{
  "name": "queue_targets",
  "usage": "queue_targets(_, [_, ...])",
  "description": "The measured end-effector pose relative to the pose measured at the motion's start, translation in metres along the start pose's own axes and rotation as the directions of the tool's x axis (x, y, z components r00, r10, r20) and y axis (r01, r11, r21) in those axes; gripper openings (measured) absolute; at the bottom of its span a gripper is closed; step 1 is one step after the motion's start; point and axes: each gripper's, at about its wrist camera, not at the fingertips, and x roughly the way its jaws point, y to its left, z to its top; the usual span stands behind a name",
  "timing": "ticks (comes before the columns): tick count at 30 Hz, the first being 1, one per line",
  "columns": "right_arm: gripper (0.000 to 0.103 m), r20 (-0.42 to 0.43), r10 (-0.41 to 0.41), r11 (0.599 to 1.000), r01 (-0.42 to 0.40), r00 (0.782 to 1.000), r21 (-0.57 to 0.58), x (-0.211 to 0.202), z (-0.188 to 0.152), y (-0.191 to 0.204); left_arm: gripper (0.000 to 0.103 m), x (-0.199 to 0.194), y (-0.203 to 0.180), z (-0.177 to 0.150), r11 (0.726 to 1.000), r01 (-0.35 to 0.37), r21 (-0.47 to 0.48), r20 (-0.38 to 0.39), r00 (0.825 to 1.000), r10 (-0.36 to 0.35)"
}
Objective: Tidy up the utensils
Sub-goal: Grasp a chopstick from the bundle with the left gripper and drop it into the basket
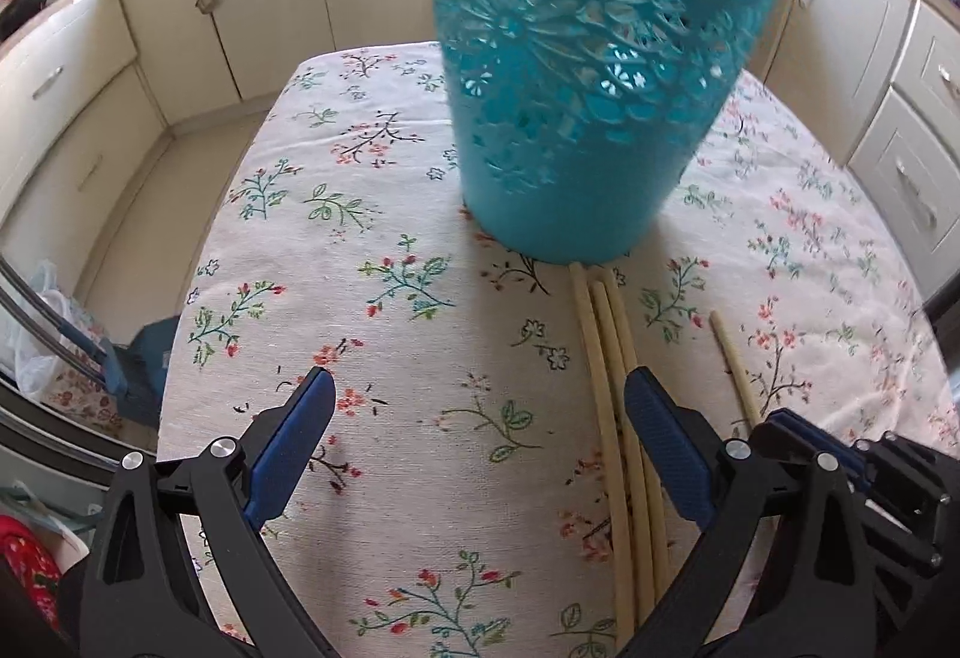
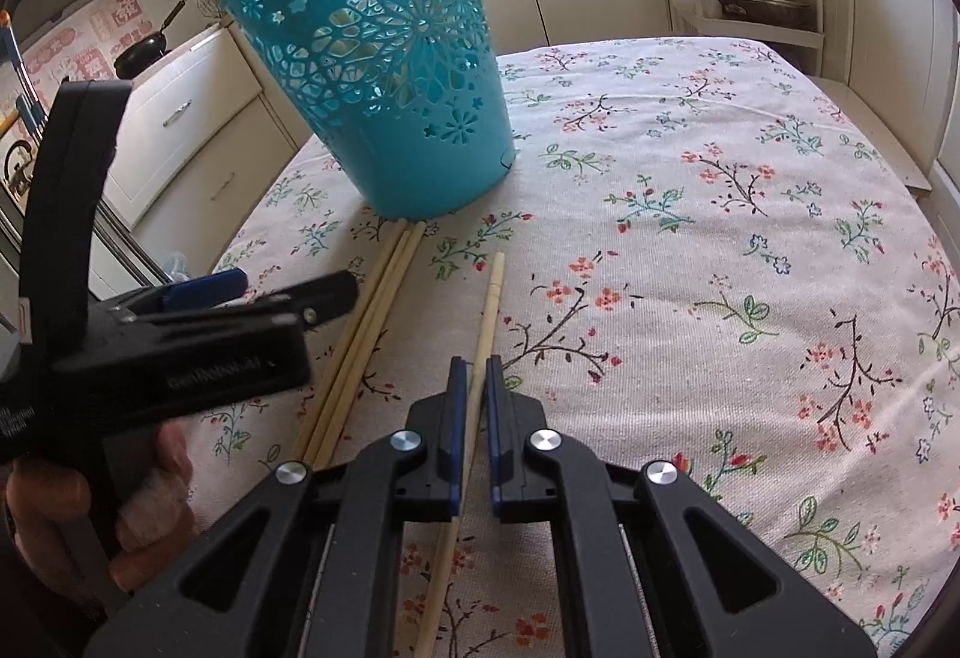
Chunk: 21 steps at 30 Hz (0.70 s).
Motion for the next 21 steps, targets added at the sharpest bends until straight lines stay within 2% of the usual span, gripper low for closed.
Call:
queue_targets(3, [0.005,0.000,0.009,1.000,-0.009,1.000,0.008,0.000,0.000,0.000,0.093,0.005,-0.002,-0.001,0.999,-0.045,0.011,-0.017,0.999,0.046])
queue_targets(8, [0.005,-0.001,0.018,1.000,-0.018,1.000,0.016,-0.001,-0.001,-0.001,0.093,0.010,-0.002,0.003,0.998,-0.055,-0.003,-0.030,0.998,0.055])
queue_targets(9, [0.005,-0.001,0.019,1.000,-0.019,1.000,0.016,-0.001,-0.001,-0.001,0.089,0.011,-0.002,0.006,0.999,-0.052,0.002,-0.029,0.998,0.052])
queue_targets(11, [0.005,-0.003,0.021,1.000,-0.021,1.000,0.017,0.000,0.000,-0.001,0.076,0.010,-0.006,0.010,1.000,-0.027,0.012,-0.027,0.999,0.027])
queue_targets(12, [0.005,-0.003,0.022,1.000,-0.022,1.000,0.018,0.000,0.000,-0.001,0.065,0.009,-0.009,0.012,1.000,-0.013,0.015,-0.028,1.000,0.013])
queue_targets(13, [0.005,-0.003,0.022,1.000,-0.022,1.000,0.018,0.000,0.000,-0.001,0.051,0.009,-0.012,0.014,1.000,0.008,0.020,-0.030,1.000,-0.007])
queue_targets(14, [0.005,-0.003,0.023,1.000,-0.023,1.000,0.020,0.000,0.000,-0.002,0.042,0.009,-0.014,0.016,0.999,0.014,0.029,-0.031,0.999,-0.013])
queue_targets(15, [0.005,-0.004,0.027,0.999,-0.027,1.000,0.024,0.000,0.000,-0.002,0.021,0.008,-0.018,0.018,0.999,0.028,0.043,-0.039,0.999,-0.026])
queue_targets(16, [0.005,-0.004,0.030,0.999,-0.030,1.000,0.027,0.001,0.001,-0.002,0.007,0.008,-0.021,0.021,0.998,0.048,0.050,-0.058,0.997,-0.045])
queue_targets(18, [0.005,-0.004,0.036,0.999,-0.036,0.999,0.033,0.001,0.000,-0.003,0.005,0.009,-0.023,0.023,0.995,0.083,0.051,-0.097,0.992,-0.078])
queue_targets(21, [0.005,-0.003,0.042,0.998,-0.042,0.999,0.039,0.001,0.000,-0.003,0.005,0.002,-0.023,0.021,0.988,0.141,0.063,-0.186,0.974,-0.127])
